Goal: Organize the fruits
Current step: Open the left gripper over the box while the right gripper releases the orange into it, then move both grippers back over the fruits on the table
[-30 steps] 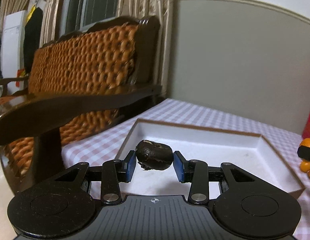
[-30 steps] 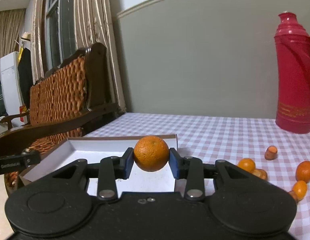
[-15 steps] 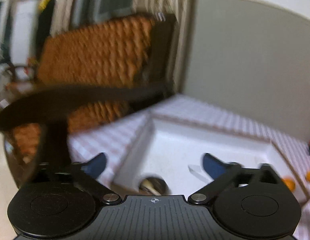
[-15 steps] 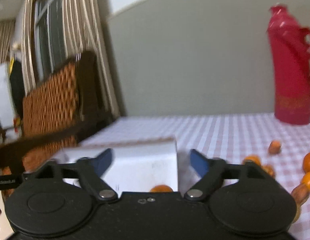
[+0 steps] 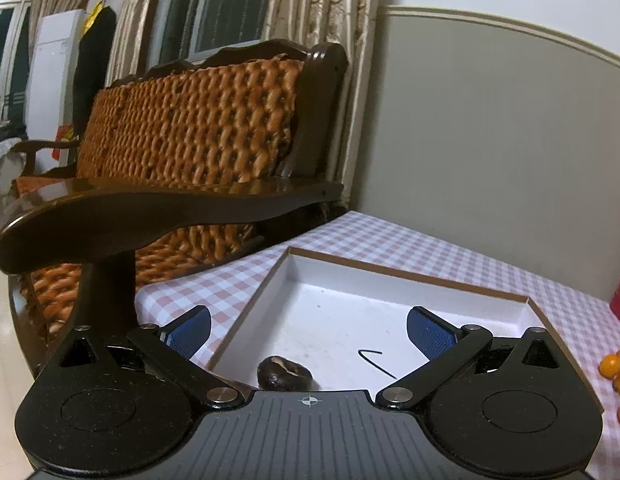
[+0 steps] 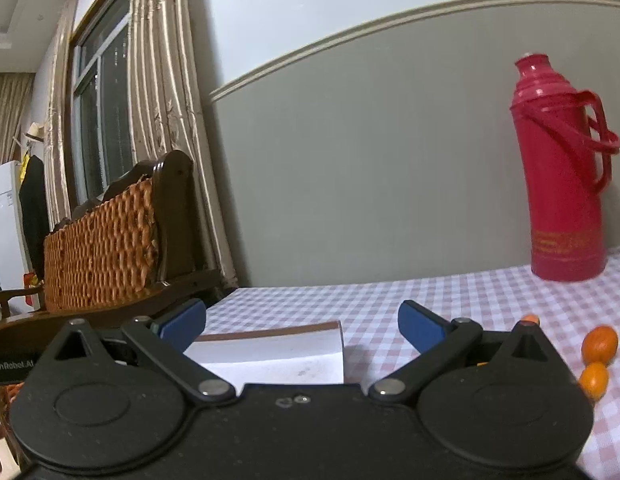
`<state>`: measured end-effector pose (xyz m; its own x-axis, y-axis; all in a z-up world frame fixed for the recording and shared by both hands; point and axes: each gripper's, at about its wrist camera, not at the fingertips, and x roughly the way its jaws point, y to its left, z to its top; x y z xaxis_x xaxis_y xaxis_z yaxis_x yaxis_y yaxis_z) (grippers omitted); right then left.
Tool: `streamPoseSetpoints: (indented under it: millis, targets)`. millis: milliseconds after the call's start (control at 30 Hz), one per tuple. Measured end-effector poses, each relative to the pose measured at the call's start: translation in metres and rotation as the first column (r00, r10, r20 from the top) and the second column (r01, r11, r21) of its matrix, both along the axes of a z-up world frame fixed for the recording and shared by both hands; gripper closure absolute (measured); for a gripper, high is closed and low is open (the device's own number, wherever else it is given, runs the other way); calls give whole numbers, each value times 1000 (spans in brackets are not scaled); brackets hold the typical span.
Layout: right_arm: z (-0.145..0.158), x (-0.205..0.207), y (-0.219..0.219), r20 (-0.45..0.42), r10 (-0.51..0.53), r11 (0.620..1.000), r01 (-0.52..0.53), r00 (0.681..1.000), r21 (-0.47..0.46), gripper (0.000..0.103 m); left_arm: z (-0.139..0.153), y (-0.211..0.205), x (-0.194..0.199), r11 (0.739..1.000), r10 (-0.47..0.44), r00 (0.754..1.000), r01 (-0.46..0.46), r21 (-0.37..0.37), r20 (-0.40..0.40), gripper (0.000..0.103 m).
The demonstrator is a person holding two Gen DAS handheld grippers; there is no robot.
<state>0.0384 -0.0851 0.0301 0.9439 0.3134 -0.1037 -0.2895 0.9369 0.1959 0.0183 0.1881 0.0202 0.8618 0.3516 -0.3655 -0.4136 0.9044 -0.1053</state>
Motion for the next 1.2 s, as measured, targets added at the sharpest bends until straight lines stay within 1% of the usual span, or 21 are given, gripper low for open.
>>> streamPoseSetpoints:
  millis: [200,333,400,633,767,933,1100,1200]
  targets:
    - [-7,3,0,-47,-2,1000,4,999,25,6,-2,-5,2,1000,-19,999,19,-5,-28,0]
    - [-11,8,-3,-125,15,999,-10,992,35,6,-5,-10,5,999,-32,998,31,-15,-52,0]
    - [-14,10,-4,-148,11,999,-6,989,36,6,-5,-12,5,999,-36,998,35,-19,-55,0]
    - [-19,10,-18,-207,-10,998,23,978,61,6,-4,-33,5,997,-79,995,80,20,-54,0]
    - [-19,7,-28,-209,-32,998,44,977,54,6,-3,-48,7,993,-111,992,113,28,-52,0]
    - [-17,-2,-42,-180,-80,996,85,980,24,6,-1,-72,10,984,-171,984,172,34,-46,0]
    - [-16,-9,-59,-165,-130,991,130,978,-15,6,0,-98,13,971,-234,972,235,45,-40,0]
    - [-16,-13,-73,-172,-153,988,153,973,-14,6,0,-114,15,961,-273,961,274,42,-40,0]
